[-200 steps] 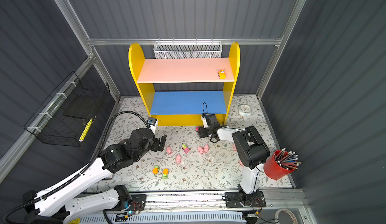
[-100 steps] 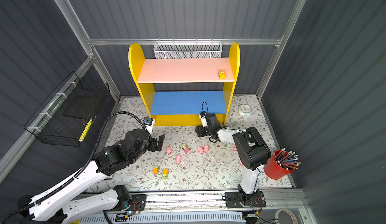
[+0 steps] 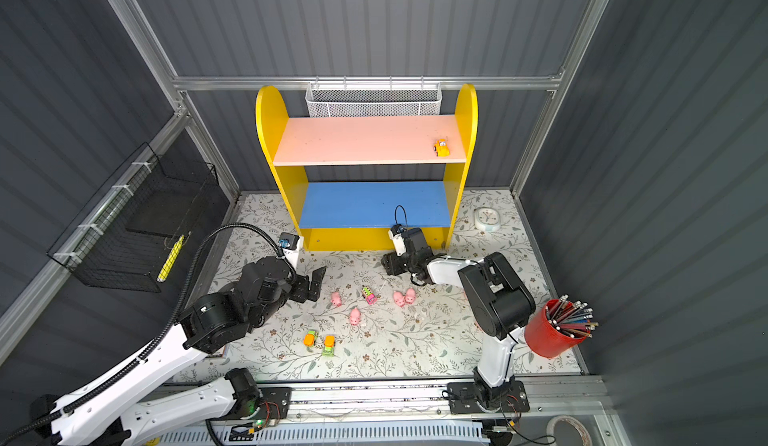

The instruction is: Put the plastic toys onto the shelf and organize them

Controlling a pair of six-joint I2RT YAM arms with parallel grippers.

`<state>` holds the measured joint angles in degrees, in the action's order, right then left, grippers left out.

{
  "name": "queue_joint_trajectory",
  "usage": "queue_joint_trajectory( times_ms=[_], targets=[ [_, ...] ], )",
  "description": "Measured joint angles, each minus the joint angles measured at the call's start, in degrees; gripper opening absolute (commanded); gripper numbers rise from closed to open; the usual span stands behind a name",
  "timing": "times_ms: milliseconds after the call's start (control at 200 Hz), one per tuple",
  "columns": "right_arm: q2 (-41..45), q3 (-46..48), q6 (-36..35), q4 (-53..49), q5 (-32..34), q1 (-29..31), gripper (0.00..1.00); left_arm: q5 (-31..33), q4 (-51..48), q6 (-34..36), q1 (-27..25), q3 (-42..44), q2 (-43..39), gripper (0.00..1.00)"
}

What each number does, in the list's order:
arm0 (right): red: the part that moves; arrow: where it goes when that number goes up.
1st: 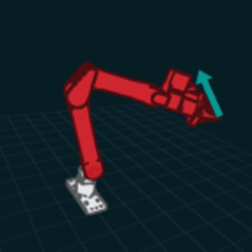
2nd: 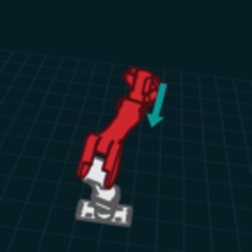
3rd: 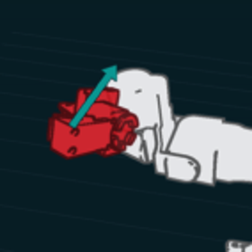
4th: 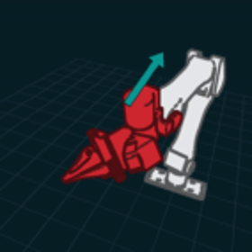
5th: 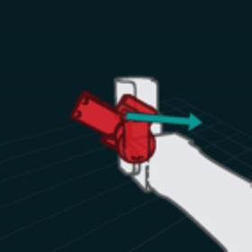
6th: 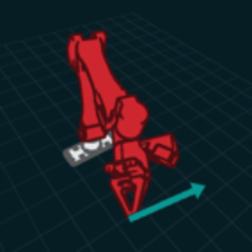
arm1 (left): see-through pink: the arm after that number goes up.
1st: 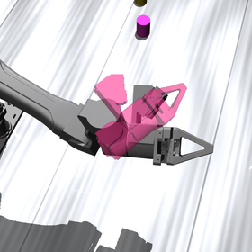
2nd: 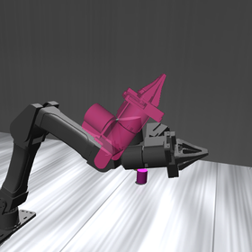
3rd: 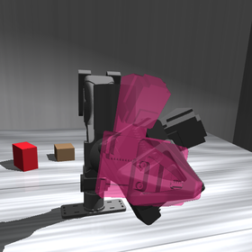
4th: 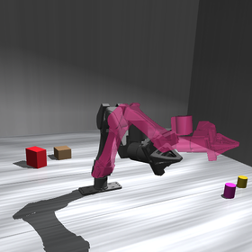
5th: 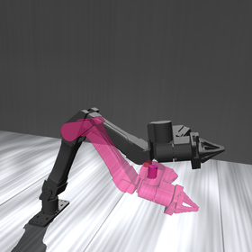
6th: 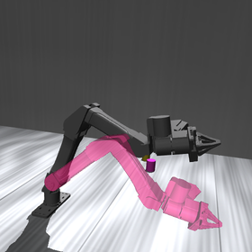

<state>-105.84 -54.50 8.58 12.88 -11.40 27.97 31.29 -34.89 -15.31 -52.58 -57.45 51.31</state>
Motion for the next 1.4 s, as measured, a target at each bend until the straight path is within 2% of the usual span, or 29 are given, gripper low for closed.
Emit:
queue_joint_trajectory(
  times_ms=[250,810,1401],
  targets=[
    [0.0,1.9,1.1,0.7,1.8,2.2,0.71,-0.7,0.0,0.0,0.0,0.0,-0.2,1.00],
    [0.6,5.2,4.5,5.1,13.6,6.0,0.71,-1.3,-1.0,-0.2,0.0,0.0,-2.4,1.00],
    [-0.8,4.7,6.8,8.0,18.4,7.2,0.57,-1.9,0.3,-0.2,0.0,1.3,-1.7,1.00]
  ],
)
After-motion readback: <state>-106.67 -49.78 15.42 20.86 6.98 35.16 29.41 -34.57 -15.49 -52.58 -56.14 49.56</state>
